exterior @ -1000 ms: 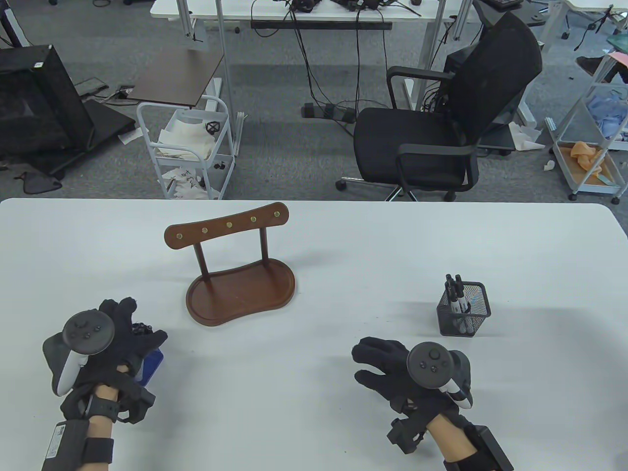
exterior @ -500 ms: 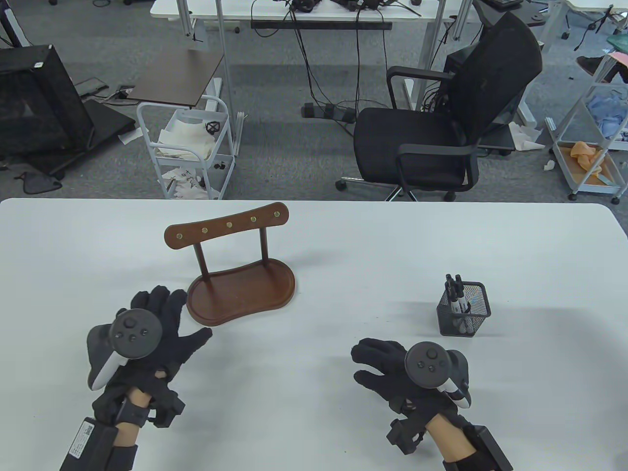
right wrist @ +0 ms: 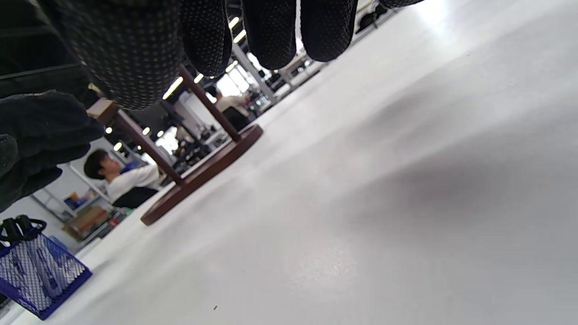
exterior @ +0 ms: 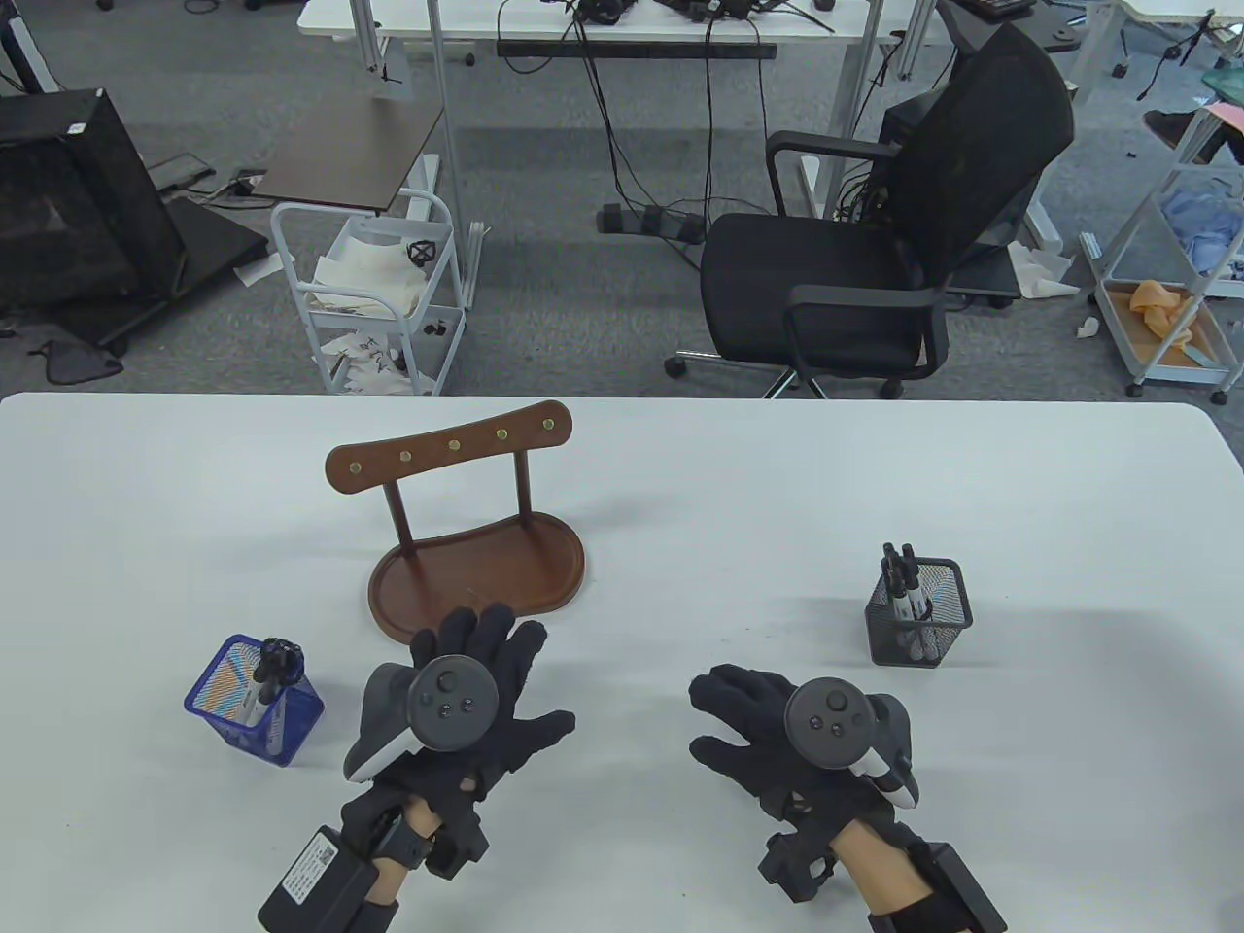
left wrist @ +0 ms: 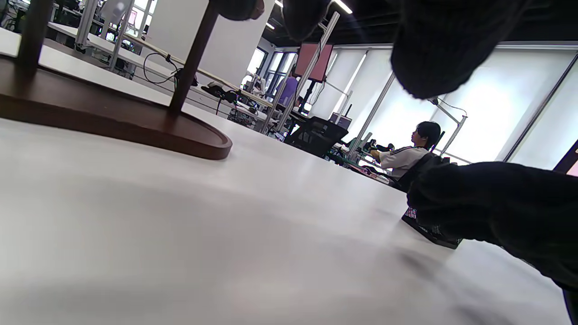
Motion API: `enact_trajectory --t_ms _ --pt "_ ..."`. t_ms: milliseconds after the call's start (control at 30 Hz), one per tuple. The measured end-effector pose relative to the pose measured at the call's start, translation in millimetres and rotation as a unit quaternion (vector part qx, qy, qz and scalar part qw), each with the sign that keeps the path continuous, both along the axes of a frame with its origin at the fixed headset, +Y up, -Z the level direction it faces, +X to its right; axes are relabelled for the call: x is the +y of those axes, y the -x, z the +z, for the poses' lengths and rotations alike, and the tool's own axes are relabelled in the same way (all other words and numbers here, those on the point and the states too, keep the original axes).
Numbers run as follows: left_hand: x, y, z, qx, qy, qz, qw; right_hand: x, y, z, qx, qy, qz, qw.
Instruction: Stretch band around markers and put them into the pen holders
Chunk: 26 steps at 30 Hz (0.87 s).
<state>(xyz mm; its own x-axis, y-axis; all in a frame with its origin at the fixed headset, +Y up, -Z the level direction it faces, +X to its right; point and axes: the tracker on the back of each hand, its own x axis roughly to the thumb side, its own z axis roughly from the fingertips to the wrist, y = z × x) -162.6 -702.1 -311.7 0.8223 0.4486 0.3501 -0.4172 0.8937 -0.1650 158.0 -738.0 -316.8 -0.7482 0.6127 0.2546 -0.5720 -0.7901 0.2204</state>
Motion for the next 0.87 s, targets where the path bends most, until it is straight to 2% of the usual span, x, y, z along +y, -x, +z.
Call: enact_trajectory --t_ms 300,867 --pt "-35 -4 3 -0.024 0.019 -0.074 0.997 -7 12 1 -0.001 -0.014 0.102 0.995" --pt "-36 -4 3 -0.027 0.032 -0.074 0.996 -10 16 0 0.007 -0.008 0.105 0.994"
